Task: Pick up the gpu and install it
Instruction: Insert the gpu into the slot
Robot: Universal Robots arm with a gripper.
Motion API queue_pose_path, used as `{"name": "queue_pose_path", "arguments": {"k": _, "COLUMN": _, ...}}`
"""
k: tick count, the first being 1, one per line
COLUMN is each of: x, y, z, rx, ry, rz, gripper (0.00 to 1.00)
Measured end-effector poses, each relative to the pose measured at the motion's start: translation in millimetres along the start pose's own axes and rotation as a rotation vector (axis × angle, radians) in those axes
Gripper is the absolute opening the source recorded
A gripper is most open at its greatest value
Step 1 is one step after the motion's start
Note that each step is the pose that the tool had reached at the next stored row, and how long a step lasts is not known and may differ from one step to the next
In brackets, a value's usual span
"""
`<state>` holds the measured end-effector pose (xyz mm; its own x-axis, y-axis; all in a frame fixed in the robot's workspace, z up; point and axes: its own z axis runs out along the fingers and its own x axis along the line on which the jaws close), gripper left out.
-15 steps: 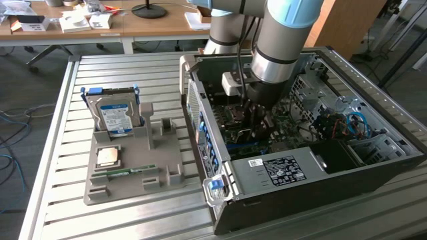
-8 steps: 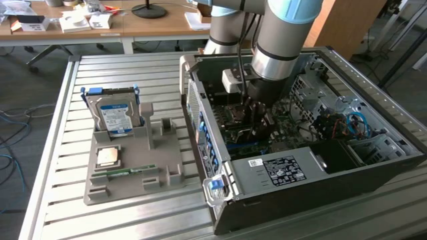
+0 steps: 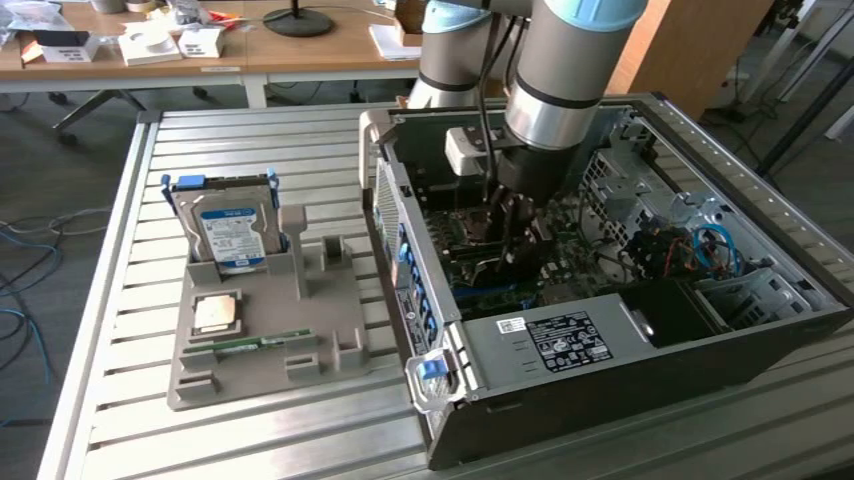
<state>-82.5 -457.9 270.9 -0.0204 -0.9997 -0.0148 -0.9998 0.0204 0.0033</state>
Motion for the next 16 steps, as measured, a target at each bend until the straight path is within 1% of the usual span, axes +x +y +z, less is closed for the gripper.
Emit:
{"name": "queue_pose_path", "arguments": {"k": 3, "x": -0.2, "y": 0.1, "z": -5.2, "rx": 0.0000, "ry": 0.0000, "rz": 0.000, "gripper": 0.51}}
{"name": "queue_pose_path", "arguments": {"k": 6, "x": -0.3, "y": 0.1, "z": -8.0, "rx": 0.0000, "ry": 0.0001, "rz": 0.000, "gripper": 0.51}}
{"name": "queue_pose_path", "arguments": {"k": 16, "x": -0.8, "y": 0.1, "z": -9.9, "rx": -0.0002, "ry": 0.0004, "rz": 0.000, "gripper": 0.51}}
